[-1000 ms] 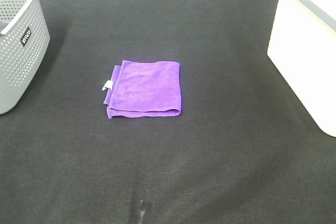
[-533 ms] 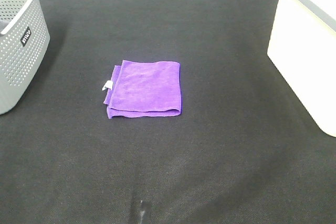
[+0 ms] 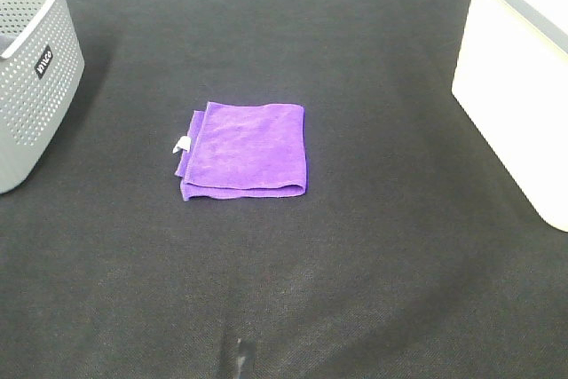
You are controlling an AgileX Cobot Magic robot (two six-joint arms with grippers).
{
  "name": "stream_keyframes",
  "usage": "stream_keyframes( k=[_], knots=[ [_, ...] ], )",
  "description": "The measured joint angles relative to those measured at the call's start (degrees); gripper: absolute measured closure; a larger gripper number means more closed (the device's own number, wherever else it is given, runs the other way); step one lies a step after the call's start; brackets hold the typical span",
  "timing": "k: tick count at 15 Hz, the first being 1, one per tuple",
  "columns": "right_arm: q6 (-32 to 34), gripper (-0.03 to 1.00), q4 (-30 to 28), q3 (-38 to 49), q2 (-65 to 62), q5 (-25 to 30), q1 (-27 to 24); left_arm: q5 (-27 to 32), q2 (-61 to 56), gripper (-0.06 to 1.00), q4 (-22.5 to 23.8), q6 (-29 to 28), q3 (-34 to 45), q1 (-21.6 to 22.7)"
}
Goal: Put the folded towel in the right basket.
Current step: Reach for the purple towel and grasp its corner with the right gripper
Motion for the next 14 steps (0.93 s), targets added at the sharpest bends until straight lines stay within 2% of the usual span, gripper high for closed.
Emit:
stream_keyframes(
  k=[14],
  knots=[
    [0.00, 0.01, 0.06, 0.00, 0.00, 0.00, 0.00, 0.00, 0.00, -0.04, 0.00, 0.00, 0.00, 0.00]
  ],
)
